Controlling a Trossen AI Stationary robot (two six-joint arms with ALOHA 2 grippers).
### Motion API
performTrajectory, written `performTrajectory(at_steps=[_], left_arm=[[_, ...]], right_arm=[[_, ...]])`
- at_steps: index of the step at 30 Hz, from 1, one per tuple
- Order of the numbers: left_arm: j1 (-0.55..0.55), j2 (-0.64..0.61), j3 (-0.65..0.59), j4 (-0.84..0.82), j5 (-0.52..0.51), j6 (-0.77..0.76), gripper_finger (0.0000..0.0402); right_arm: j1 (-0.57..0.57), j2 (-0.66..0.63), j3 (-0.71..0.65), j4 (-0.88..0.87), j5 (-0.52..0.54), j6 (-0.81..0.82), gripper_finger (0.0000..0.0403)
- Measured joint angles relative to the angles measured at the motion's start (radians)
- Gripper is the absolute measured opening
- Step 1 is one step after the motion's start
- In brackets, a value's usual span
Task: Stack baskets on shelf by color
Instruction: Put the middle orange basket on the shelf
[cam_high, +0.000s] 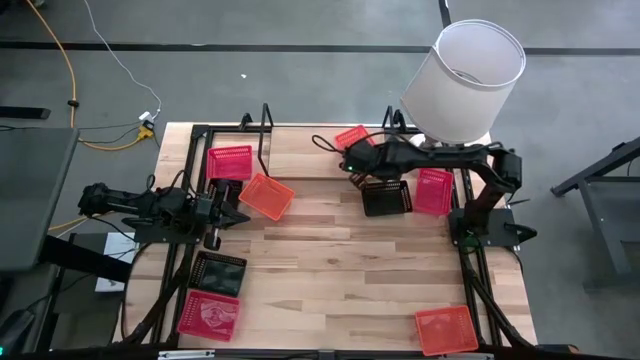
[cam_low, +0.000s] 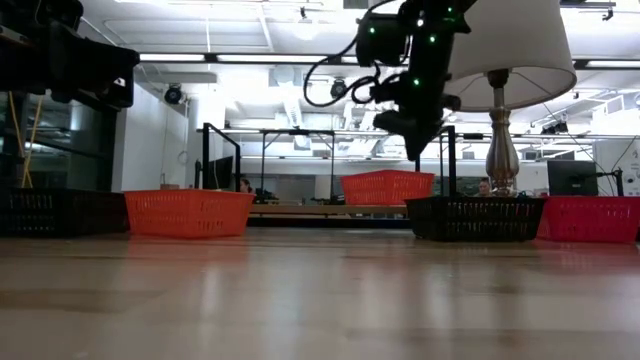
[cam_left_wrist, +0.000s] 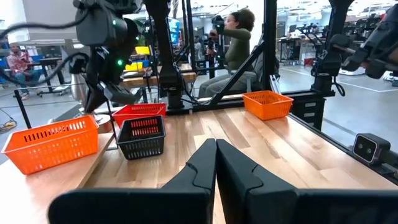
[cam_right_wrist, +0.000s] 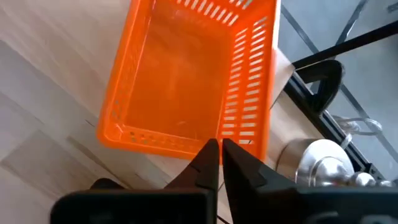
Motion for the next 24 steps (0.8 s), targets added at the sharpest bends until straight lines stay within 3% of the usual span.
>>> performTrajectory(at_steps=[9, 24], left_arm=[[0.0, 0.0, 0.0, 0.0, 0.0, 0.0, 0.0003], [0.0, 0.0, 0.0, 0.0, 0.0, 0.0, 0.0003]], right_arm=[[-0.001, 0.003, -0.018, 0.154, -0.034, -0.038, 0.0002], [-0.014, 0.004, -0.018, 0.162, -0.089, 0.011, 0.0]])
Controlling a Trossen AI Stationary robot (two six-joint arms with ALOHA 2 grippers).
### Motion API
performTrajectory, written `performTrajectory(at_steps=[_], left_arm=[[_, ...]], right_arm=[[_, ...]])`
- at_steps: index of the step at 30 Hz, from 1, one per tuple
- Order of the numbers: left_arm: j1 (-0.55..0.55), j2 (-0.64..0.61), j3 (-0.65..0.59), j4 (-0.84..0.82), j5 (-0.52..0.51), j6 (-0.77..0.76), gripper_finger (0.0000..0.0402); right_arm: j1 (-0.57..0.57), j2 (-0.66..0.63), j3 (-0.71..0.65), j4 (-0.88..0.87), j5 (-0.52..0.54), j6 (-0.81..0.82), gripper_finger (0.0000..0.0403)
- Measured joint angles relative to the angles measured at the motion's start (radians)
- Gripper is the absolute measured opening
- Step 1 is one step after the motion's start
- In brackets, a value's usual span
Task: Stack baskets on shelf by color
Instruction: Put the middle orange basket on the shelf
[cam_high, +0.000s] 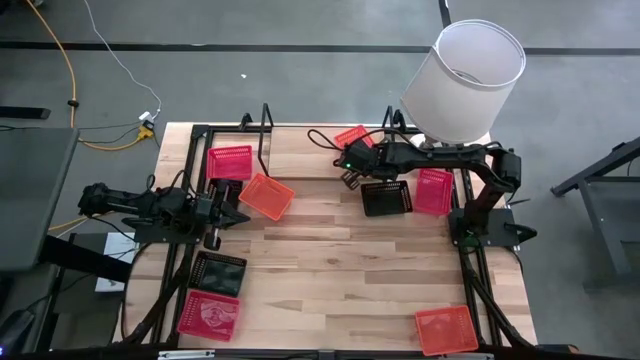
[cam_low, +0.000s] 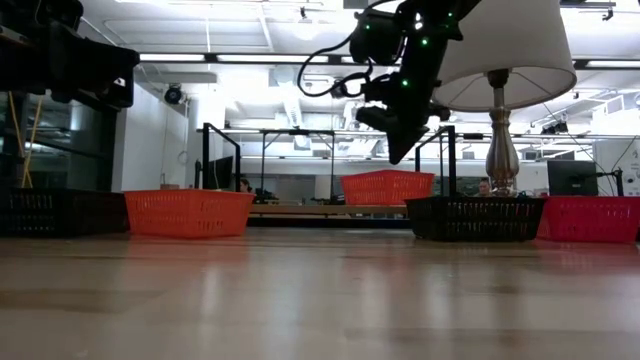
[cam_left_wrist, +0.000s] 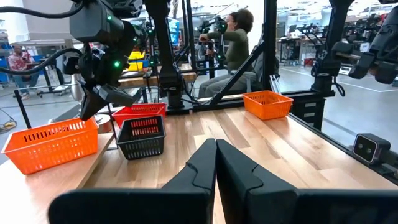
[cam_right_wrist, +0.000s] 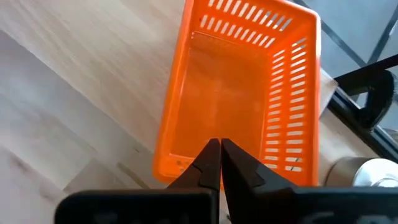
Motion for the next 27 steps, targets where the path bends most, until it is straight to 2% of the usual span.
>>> performTrajectory(at_steps=[8, 16, 21, 27], left_arm=[[0.0, 0.0, 0.0, 0.0, 0.0, 0.0, 0.0003], [0.0, 0.0, 0.0, 0.0, 0.0, 0.0, 0.0003], [0.0, 0.0, 0.0, 0.0, 0.0, 0.0, 0.0003], [0.0, 0.0, 0.0, 0.0, 0.0, 0.0, 0.0003]], right_arm=[[0.0, 0.003, 0.0, 0.027, -0.008, 0.024, 0.0], [-0.008, 0.094, -0.002, 0.037, -0.018, 0.018, 0.0], [-0.009, 0.098, -0.001, 0.058, -0.012, 0.016, 0.0], [-0.008, 0.096, -0.001, 0.095, -0.085, 0.07, 0.0]])
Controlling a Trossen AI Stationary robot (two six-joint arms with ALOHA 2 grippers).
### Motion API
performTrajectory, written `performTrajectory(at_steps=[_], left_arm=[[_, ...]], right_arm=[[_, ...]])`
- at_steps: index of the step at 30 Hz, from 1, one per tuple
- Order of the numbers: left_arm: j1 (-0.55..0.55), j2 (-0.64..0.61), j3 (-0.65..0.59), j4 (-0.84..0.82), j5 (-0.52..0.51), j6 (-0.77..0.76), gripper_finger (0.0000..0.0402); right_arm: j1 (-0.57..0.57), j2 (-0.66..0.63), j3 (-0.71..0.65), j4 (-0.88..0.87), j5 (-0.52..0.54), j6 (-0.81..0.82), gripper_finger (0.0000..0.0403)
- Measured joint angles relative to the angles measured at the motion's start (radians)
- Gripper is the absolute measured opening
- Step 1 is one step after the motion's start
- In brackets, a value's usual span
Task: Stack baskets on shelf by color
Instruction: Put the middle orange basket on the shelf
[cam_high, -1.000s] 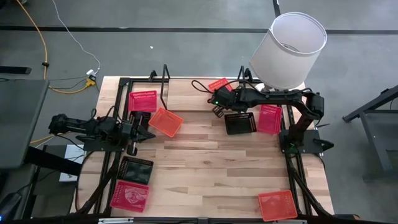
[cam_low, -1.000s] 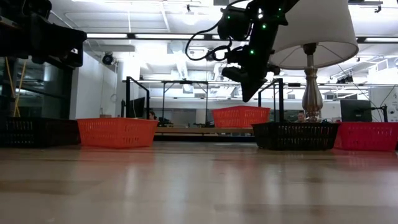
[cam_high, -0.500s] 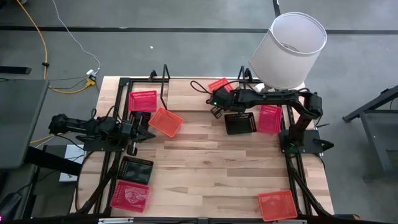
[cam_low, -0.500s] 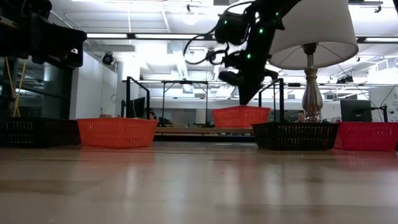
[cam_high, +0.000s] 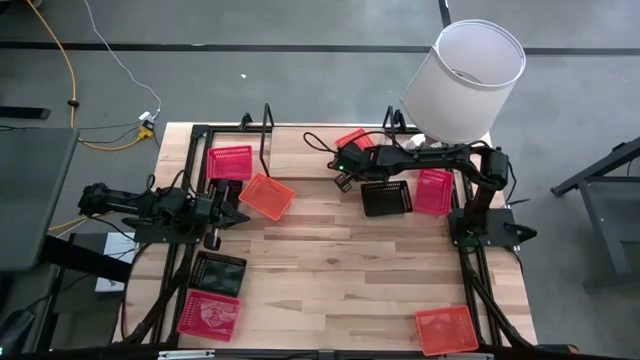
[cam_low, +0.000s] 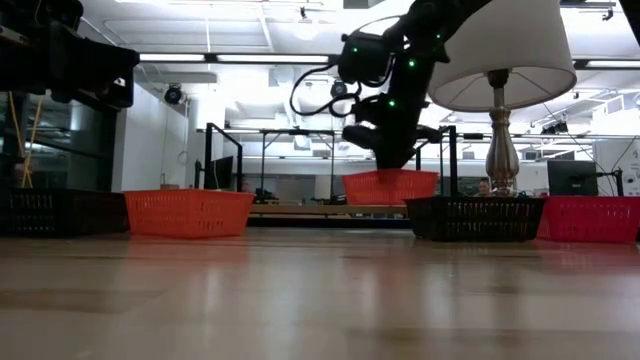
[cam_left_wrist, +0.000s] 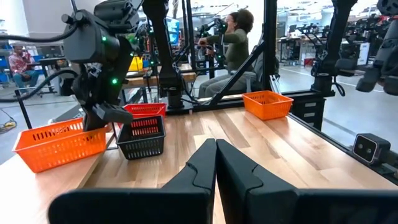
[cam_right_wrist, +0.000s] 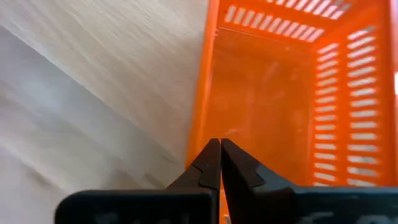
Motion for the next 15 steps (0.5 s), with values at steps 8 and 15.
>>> performTrajectory(at_steps=[8, 15], left_arm=[[0.0, 0.0, 0.0, 0.0, 0.0, 0.0, 0.0003], [0.0, 0.0, 0.0, 0.0, 0.0, 0.0, 0.0003]], right_arm=[[-0.009, 0.0, 0.0, 0.124, -0.076, 0.06, 0.0], [-0.025, -0.001, 0.002, 0.283, -0.084, 0.055, 0.0]])
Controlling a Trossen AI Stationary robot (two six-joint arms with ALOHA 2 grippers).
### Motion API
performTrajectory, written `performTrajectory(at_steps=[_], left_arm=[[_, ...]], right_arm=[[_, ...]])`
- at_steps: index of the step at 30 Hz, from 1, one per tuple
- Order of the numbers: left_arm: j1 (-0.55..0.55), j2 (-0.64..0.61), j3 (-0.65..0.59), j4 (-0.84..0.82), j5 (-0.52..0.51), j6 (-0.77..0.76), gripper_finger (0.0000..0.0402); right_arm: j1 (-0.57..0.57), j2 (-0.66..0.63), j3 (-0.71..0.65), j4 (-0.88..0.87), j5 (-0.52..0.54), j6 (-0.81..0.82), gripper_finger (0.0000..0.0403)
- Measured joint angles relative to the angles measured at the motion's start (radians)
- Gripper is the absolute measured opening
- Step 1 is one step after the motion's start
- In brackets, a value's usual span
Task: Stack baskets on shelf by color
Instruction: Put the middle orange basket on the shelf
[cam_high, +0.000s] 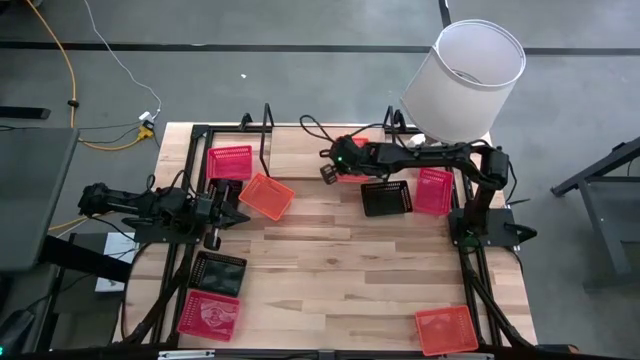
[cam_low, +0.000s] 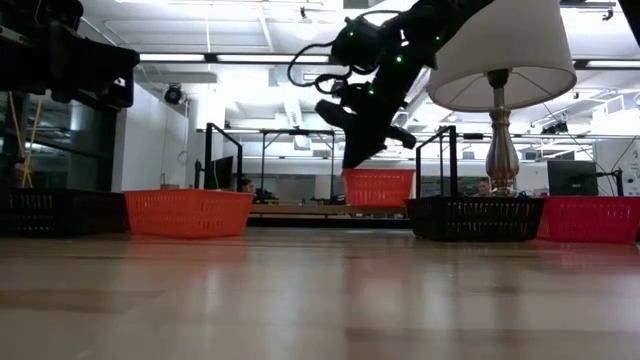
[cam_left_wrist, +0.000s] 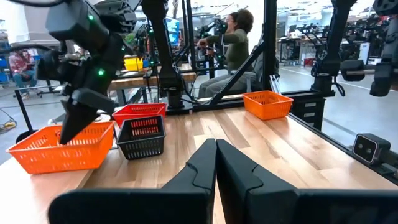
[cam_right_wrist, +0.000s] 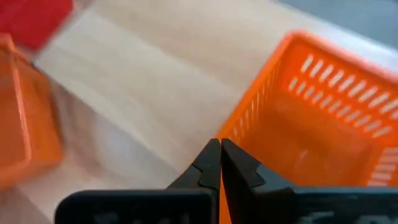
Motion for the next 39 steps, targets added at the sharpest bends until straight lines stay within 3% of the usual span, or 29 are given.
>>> performTrajectory(at_steps=[7, 25, 39], left_arm=[[0.0, 0.0, 0.0, 0.0, 0.0, 0.0, 0.0003], [0.0, 0.0, 0.0, 0.0, 0.0, 0.0, 0.0003], [0.0, 0.0, 0.0, 0.0, -0.006, 0.0, 0.0003]], right_arm=[[-0.034, 0.0, 0.0, 0.015, 0.134, -0.088, 0.0], [-0.165, 0.027, 0.0, -0.045, 0.034, -0.05, 0.0], [-0.188, 0.067, 0.0, 0.033, 0.143, -0.048, 0.0]])
